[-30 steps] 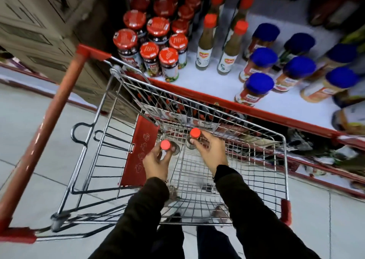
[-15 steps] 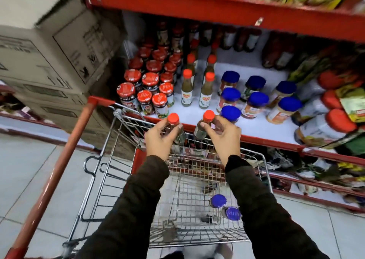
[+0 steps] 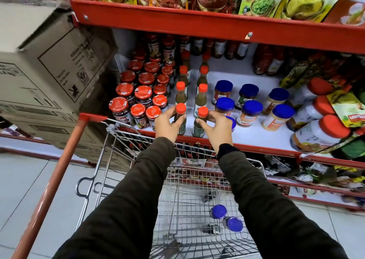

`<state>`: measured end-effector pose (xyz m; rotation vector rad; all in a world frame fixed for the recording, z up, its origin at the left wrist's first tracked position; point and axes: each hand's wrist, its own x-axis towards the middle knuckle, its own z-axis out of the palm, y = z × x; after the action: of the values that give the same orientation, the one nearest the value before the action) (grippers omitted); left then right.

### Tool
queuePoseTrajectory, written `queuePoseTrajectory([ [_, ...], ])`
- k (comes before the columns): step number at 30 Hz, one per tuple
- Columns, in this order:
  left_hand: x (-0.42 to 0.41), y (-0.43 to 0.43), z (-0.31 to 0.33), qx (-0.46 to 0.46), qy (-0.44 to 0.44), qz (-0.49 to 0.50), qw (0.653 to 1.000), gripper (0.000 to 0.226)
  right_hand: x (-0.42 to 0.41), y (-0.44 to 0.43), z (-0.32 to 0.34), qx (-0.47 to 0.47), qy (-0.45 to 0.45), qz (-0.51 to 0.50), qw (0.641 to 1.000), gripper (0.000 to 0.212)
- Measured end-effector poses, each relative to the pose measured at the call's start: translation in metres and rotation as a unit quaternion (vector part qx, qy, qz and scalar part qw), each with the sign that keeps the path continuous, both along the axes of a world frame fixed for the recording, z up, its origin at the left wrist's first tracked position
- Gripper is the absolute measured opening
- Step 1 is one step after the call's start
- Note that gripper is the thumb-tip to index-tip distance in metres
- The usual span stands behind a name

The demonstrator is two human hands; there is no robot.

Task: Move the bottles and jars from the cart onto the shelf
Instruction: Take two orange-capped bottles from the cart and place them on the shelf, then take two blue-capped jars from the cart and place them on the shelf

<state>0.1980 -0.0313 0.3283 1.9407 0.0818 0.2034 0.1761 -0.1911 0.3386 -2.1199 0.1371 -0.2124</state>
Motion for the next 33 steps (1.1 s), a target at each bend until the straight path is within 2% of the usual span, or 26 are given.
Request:
queuePoseTrajectory([
  [8, 0.007, 0.001, -0.007, 0.028, 0.008, 0.02, 0.999, 0.024, 0.012, 0.001, -0.004, -0.058, 0.026, -0.002, 0.998, 0.035],
  [12, 0.004, 0.001, -0.013, 0.042, 0.017, 0.022, 0.999, 0.03, 0.009, 0.001, -0.007, -0.063, 0.039, 0.005, 0.997, 0.051],
  [14, -0.003, -0.001, -0.019, 0.032, 0.028, 0.038, 0.998, 0.038, -0.003, -0.001, -0.01, -0.035, 0.026, 0.007, 0.999, 0.058],
  [17, -0.027, -0.008, -0.027, 0.041, 0.015, 0.073, 0.996, 0.046, -0.032, -0.005, -0.016, 0.027, 0.006, 0.025, 0.999, 0.048],
  [20, -0.059, -0.018, -0.04, 0.088, 0.002, 0.066, 0.994, 0.044, -0.061, -0.015, -0.033, -0.031, 0.008, 0.052, 0.998, 0.043],
  [23, -0.087, -0.027, -0.064, 0.142, 0.013, 0.021, 0.99, 0.044, -0.083, -0.034, -0.061, -0.109, 0.053, 0.094, 0.988, 0.053],
  [27, -0.118, -0.047, -0.102, 0.187, 0.073, -0.025, 0.979, 0.042, -0.11, -0.074, -0.103, -0.16, 0.134, 0.122, 0.97, 0.058],
  [33, -0.158, -0.076, -0.163, 0.221, 0.185, -0.106, 0.952, 0.044, -0.153, -0.141, -0.174, -0.189, 0.302, 0.143, 0.923, 0.063],
])
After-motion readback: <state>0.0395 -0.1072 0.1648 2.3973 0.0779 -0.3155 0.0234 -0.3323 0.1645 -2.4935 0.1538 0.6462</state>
